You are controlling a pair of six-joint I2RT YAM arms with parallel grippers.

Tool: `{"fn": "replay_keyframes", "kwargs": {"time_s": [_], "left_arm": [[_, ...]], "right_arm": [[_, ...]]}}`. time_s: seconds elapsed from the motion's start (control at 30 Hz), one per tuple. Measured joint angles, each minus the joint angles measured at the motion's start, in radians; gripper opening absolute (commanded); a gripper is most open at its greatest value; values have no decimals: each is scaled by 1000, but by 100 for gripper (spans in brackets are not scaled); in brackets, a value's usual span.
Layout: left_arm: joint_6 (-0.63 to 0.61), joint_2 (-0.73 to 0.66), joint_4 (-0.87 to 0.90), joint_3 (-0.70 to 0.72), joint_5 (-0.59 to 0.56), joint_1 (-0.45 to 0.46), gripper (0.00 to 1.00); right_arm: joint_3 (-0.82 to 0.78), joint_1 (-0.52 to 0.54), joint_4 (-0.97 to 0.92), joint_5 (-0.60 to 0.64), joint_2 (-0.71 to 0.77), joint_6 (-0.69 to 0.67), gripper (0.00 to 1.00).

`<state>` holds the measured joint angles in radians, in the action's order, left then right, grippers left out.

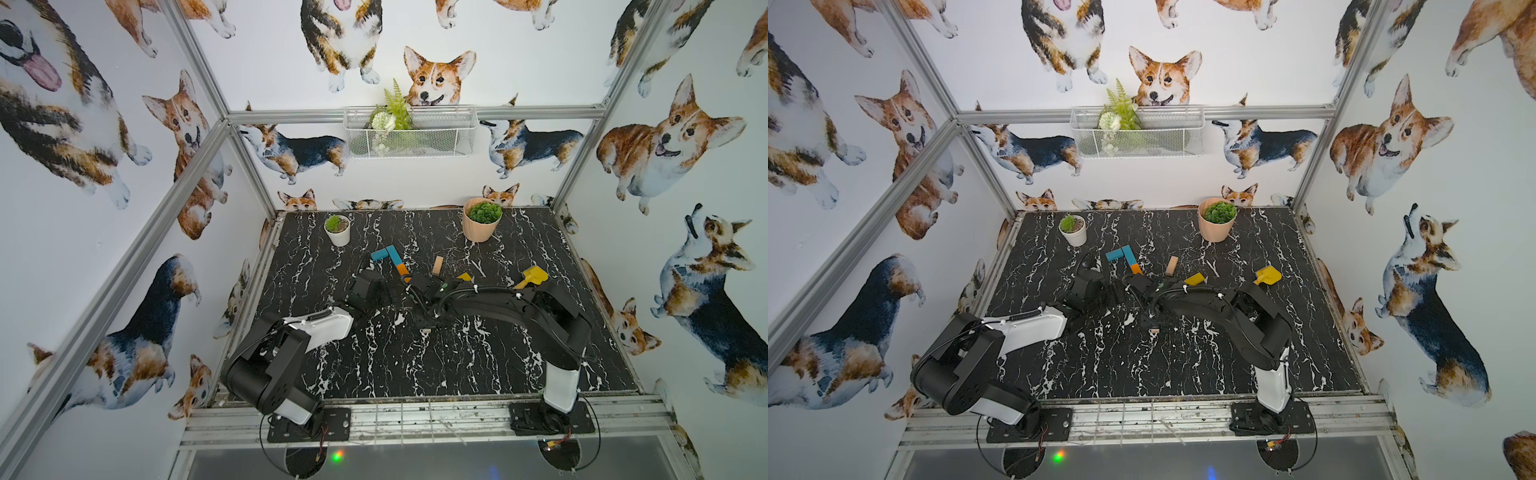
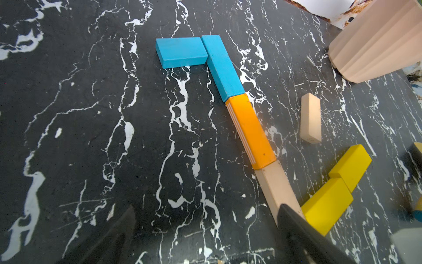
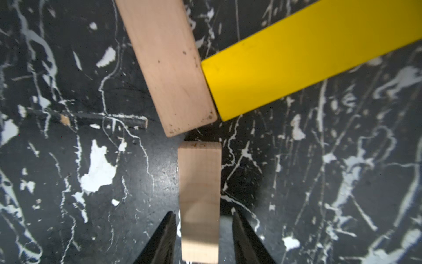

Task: Assemble a giraffe with building blocks
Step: Assemble the building block at the center of the board, then pick up the building block from the center of the board.

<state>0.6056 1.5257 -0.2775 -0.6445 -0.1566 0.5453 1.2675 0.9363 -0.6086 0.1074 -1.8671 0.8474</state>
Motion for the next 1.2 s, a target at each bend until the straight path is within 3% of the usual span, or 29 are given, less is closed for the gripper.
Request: {"fn": "replay_keyframes", "kwargs": {"time_s": [0.27,0.57,0.77,1.0,1.1,1.2], "left_arm": [[0,-10,-4,10,0,0,100],[-5,-11,-31,16,4,0,99],[-14,-8,-37,16,16,3,100],[6,-43,20,8,-67,3,100],[48,-75,80,3,-155,-1,100],[84,-115,106,31,-229,-12,100]], "right_arm": [[82,-146,-24,-33,70,-16,53],[524,-375,-212,-82,-225,-194,54],[770,-393,-332,-53,-394,-266,58],[886,-389,-386,-14,-529,-268,56],[925,-377,-397,1,-575,-268,51],[956,-359,-401,13,-613,-268,40]]}}
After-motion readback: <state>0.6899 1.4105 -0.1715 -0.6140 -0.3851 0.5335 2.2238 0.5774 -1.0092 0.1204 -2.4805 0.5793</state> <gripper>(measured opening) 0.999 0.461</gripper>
